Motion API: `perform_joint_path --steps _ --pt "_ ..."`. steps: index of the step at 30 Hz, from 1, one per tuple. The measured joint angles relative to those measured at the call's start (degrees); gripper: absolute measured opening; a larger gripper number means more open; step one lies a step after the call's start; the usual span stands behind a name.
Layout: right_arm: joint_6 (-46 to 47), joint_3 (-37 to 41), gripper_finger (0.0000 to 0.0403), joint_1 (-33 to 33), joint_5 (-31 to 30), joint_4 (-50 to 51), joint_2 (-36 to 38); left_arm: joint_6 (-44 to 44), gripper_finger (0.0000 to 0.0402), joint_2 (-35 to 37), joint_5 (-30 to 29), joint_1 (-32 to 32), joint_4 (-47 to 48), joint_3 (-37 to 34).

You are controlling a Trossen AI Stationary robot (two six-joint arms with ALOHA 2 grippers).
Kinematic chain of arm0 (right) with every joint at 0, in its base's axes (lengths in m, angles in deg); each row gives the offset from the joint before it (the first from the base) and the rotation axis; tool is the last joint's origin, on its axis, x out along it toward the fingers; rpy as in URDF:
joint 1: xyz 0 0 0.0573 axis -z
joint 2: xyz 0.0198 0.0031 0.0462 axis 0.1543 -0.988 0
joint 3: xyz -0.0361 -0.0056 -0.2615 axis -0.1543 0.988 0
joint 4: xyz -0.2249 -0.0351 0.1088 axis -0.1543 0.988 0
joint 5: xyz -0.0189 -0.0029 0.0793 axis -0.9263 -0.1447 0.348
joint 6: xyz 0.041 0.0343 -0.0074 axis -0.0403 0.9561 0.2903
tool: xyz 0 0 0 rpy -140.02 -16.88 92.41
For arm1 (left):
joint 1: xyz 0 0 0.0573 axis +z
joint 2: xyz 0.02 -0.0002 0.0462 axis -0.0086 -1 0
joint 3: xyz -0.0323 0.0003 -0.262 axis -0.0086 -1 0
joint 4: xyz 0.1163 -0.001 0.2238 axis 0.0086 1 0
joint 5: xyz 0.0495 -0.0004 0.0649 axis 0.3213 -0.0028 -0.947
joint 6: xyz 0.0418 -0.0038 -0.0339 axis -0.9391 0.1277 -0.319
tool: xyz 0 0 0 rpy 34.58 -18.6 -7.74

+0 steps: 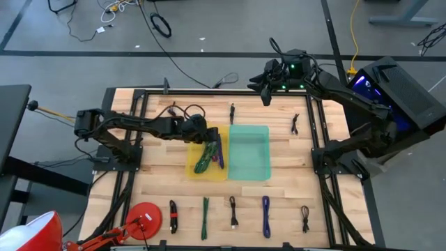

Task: Pick & Place USB Port
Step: Put the green patterned charger cable into the yellow bin

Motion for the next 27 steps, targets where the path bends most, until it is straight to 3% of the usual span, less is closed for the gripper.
perform_joint_path --steps 5,10,22,27 --pt "-0.9 0.0 0.0141 0.7 -1.4 -0.1 0.0 1.6 0.0231 4.2 2.5 -2.2 0.2 0.0" --pt "-1.2 0.0 0.0141 2.0 -1.5 -0.1 0.0 8.5 0.0225 7.8 2.6 -8.9 2.0 0.0" --pt "-3.3 0.0 0.0141 4.2 -1.2 -0.3 0.0 42.8 0.0216 8.5 1.2 -33.0 6.7 0.3" --pt "-3.9 0.0 0.0141 4.3 -1.0 -0.4 0.0 52.4 0.0215 5.6 1.2 -37.4 7.1 0.2"
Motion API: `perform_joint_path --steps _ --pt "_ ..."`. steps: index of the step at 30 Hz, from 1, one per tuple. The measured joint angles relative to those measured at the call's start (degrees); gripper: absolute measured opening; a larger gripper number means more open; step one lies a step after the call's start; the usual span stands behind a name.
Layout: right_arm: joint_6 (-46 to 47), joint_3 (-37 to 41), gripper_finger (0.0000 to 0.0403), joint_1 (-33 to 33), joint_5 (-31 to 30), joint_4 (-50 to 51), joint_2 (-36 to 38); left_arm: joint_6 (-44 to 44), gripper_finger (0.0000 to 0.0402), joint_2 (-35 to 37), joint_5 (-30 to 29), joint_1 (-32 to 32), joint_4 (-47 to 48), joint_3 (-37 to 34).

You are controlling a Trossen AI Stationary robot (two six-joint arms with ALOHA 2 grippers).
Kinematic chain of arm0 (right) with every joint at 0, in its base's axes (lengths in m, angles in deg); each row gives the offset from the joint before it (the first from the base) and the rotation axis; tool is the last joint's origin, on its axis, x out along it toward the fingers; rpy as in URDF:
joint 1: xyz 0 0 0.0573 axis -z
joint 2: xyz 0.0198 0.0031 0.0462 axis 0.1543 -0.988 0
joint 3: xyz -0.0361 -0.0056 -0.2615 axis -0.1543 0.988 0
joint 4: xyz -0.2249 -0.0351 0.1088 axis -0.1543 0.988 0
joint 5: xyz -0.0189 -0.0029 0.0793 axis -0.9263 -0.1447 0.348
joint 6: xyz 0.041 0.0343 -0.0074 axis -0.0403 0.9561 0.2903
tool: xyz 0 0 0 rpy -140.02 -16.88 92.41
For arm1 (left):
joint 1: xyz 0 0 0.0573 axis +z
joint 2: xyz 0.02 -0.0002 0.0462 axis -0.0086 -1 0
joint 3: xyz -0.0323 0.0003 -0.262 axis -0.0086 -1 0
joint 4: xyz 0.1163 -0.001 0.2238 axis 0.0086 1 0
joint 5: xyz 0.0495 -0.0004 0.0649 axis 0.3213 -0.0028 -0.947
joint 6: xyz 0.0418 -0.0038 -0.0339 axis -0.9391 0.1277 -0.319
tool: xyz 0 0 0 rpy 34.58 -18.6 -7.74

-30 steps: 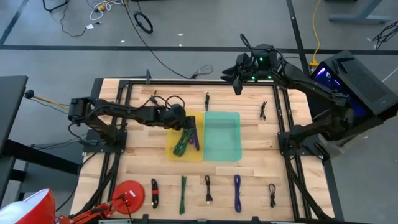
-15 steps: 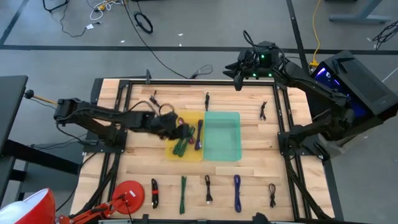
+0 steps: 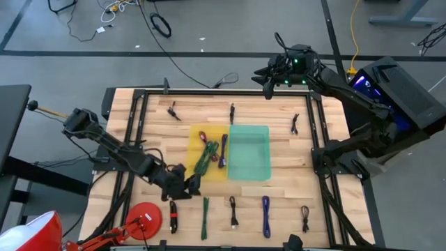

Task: Pick & Place USB Port
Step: Put the green patterned charger cable into the yellow bin

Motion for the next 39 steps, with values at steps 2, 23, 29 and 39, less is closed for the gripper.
perform_joint_path --steps 2,23,29,39 --pt "-0.2 0.0 0.0141 0.0 0.0 -0.1 0.0 1.2 0.0215 -2.0 1.0 -0.3 -2.7 0.0" --pt "-0.9 0.0 0.0141 0.2 0.0 -0.8 0.0 3.6 0.0215 -18.8 14.9 1.0 -18.3 0.0" --pt "-0.9 0.0 0.0141 1.2 0.0 -1.2 0.0 2.1 0.0215 -23.2 14.9 2.7 -21.7 1.0" --pt "-1.1 0.0 0.0141 3.7 0.1 -2.4 0.0 -0.9 0.0192 -27.2 19.7 5.1 -21.7 3.8"
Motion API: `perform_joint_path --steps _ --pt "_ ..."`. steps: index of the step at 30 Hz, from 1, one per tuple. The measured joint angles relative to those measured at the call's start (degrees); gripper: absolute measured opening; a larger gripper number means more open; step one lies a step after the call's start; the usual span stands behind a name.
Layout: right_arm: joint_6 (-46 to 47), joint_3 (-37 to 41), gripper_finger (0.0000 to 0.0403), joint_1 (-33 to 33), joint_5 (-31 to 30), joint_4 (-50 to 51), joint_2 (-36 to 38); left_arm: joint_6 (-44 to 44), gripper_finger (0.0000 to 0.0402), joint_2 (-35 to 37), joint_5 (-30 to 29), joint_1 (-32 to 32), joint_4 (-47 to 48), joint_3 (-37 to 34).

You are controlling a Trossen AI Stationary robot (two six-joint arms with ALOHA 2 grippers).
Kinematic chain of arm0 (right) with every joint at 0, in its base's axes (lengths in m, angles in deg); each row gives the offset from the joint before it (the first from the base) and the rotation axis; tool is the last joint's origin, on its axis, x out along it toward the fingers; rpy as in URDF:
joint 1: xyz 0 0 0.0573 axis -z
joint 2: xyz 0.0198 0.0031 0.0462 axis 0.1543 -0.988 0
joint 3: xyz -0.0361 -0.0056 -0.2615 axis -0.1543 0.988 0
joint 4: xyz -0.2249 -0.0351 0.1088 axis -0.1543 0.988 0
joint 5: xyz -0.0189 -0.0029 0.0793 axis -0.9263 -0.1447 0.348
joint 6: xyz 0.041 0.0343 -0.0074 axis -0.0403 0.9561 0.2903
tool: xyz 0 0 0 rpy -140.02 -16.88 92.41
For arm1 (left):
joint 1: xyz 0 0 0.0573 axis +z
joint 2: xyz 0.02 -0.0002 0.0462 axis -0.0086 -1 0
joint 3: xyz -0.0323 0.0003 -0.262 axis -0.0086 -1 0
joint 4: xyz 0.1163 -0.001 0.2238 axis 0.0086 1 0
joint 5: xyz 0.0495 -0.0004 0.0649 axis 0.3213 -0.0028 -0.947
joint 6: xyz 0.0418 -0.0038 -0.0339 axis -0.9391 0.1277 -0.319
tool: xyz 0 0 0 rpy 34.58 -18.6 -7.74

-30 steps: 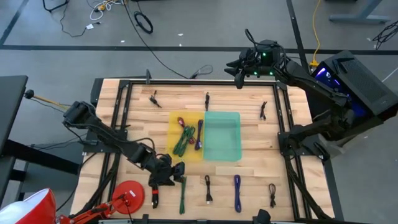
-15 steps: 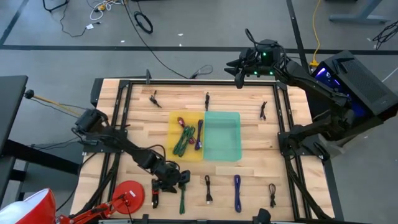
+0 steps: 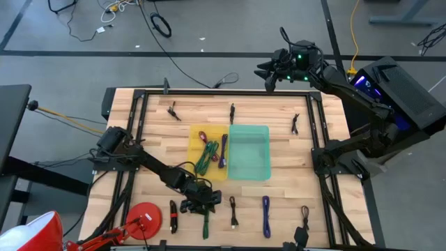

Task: Pick & Place USB Port
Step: Put the green patterned charger cable into the yellow bin

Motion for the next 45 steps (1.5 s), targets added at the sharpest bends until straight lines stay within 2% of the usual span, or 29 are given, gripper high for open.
perform_joint_path --steps 5,10,13,17,25,32,38,45 --pt "-0.1 0.0 0.0141 1.0 1.0 -0.5 0.0 -1.5 0.0133 0.0 2.8 0.7 1.7 0.0" --pt "-0.1 0.0 0.0141 1.7 1.5 -0.4 0.0 -4.1 0.0024 0.0 5.6 1.4 2.7 0.0" --pt "-0.2 0.0 0.0141 1.8 1.5 -0.4 0.0 -5.2 0.0006 0.0 6.4 1.7 3.4 0.0" --pt "-0.1 0.0 0.0141 1.9 1.5 -0.4 0.0 -6.0 0.0003 0.0 7.6 1.8 3.8 0.0" --pt "0.4 0.0 0.0141 1.9 1.5 0.4 0.0 -6.9 0.0033 0.0 8.8 1.8 2.4 0.0" --pt "0.5 0.0 0.0141 1.9 1.5 1.1 0.0 -7.7 0.0099 0.0 9.6 1.5 2.3 0.0" --pt "0.5 0.0 0.0141 1.9 1.5 2.5 0.0 -8.4 0.0156 -0.4 6.8 0.5 2.3 0.0" --pt "0.6 0.0 0.0141 1.8 1.5 3.1 0.0 -9.0 0.0182 -2.8 6.7 0.4 1.4 0.1"
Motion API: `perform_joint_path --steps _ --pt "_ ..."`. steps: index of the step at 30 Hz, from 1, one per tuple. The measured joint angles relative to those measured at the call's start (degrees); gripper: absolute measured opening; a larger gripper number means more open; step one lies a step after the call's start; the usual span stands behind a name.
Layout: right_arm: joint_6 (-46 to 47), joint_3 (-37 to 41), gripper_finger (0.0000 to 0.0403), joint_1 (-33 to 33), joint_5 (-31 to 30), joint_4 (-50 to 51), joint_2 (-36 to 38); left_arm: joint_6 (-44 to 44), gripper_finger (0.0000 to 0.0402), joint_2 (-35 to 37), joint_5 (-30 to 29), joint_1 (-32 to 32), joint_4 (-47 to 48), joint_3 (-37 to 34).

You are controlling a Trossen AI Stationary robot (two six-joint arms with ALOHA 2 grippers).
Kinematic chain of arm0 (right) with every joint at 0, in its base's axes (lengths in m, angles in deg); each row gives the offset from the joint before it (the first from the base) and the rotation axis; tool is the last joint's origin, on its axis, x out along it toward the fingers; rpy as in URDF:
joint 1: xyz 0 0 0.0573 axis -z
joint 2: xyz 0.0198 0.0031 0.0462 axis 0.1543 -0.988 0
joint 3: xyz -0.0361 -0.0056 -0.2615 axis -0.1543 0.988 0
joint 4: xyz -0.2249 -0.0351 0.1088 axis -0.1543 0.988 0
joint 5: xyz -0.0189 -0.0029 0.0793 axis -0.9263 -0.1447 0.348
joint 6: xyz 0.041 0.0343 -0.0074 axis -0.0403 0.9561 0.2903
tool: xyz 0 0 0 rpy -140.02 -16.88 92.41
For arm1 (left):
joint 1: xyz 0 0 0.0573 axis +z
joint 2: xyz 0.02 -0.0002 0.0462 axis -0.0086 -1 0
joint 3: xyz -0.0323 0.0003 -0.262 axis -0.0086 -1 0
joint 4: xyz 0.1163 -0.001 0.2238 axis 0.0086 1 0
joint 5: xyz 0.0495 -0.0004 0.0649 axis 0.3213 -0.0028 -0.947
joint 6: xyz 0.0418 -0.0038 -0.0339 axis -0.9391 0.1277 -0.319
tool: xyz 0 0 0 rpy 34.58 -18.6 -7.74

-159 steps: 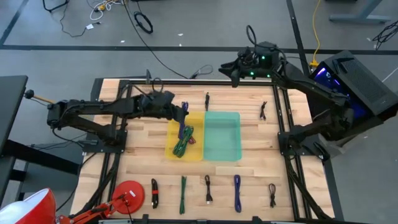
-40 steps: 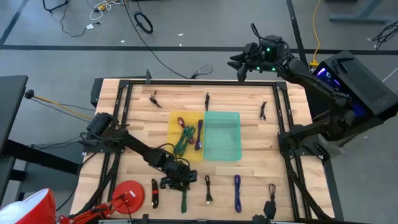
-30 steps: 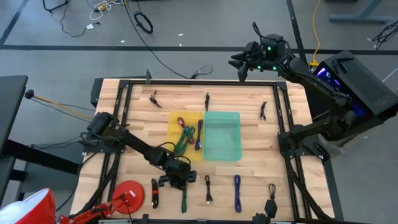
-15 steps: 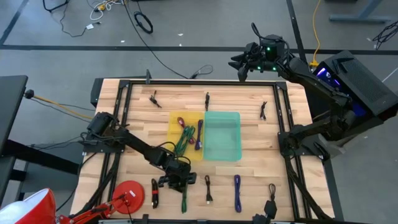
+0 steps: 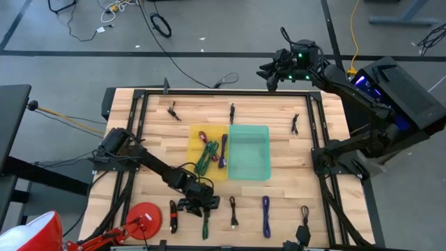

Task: Pick & Place USB Port
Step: Put the green patterned charger cable into the yellow bin

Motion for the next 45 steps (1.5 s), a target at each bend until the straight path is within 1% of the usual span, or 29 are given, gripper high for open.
perform_joint_path --steps 4,6,8,11,12,13,16,20,23,26,30,31,34,37,39,42,45 --pt "0.0 0.0 0.0141 0.0 0.0 0.0 0.0 -0.9 0.0171 -0.2 -0.6 0.2 0.1 0.1" --pt "0.0 0.0 0.0141 0.0 0.0 -0.1 0.0 -1.5 0.0154 -0.3 -0.3 0.3 0.6 0.1" --pt "0.0 0.0 0.0141 0.0 -0.1 -0.1 0.0 -1.5 0.0121 -0.3 0.2 0.2 1.3 0.1" --pt "0.0 0.0 0.0141 0.0 -0.1 0.0 0.0 -1.8 0.004 -0.4 0.8 0.2 2.2 0.0" --pt "0.0 0.0 0.0141 0.0 -0.1 0.0 0.0 -2.3 0.0025 -0.4 0.7 0.2 2.0 0.0" --pt "0.0 0.0 0.0141 0.0 -0.1 0.0 0.0 -2.4 0.002 -0.5 0.8 0.2 1.5 0.1" --pt "0.0 0.0 0.0141 0.0 -0.1 0.2 0.0 -2.6 0.0015 -0.5 1.2 0.2 1.5 0.1" --pt "-0.1 0.0 0.0141 0.0 -0.1 0.4 0.0 -4.4 0.0015 0.6 4.1 0.3 2.9 -0.2" --pt "-0.1 0.0 0.0141 0.0 -0.2 0.4 0.0 -6.0 0.0014 3.5 4.4 0.2 5.4 -0.4" --pt "-0.1 0.0 0.0141 0.0 -0.2 0.1 0.0 -8.0 0.0014 8.2 3.6 0.5 8.4 -0.3" --pt "-0.1 0.0 0.0141 0.0 -0.2 -0.1 0.0 -10.2 0.0014 14.8 0.7 1.5 16.1 -0.3" --pt "-0.1 0.0 0.0141 0.0 -0.2 0.0 0.0 -10.6 0.0014 16.5 -0.6 1.8 16.7 -0.3" --pt "0.5 0.0 0.0141 0.0 -0.2 0.0 0.0 -13.6 0.0014 21.5 -5.1 2.9 18.9 -0.2" --pt "1.4 0.0 0.0141 0.0 -0.2 0.1 0.0 -17.5 0.0014 26.1 -12.0 4.3 19.9 -0.2" --pt "1.5 0.0 0.0141 0.0 -0.1 0.3 0.0 -20.9 0.0014 29.0 -15.3 5.9 22.2 -0.1" --pt "3.1 0.0 0.0141 -0.3 -0.2 0.4 0.0 -25.7 0.0014 31.9 -16.8 9.4 32.1 -0.1" --pt "5.3 0.0 0.0141 -0.6 -0.1 -0.1 0.0 -33.2 0.0014 33.8 -16.3 14.6 42.7 -0.1"
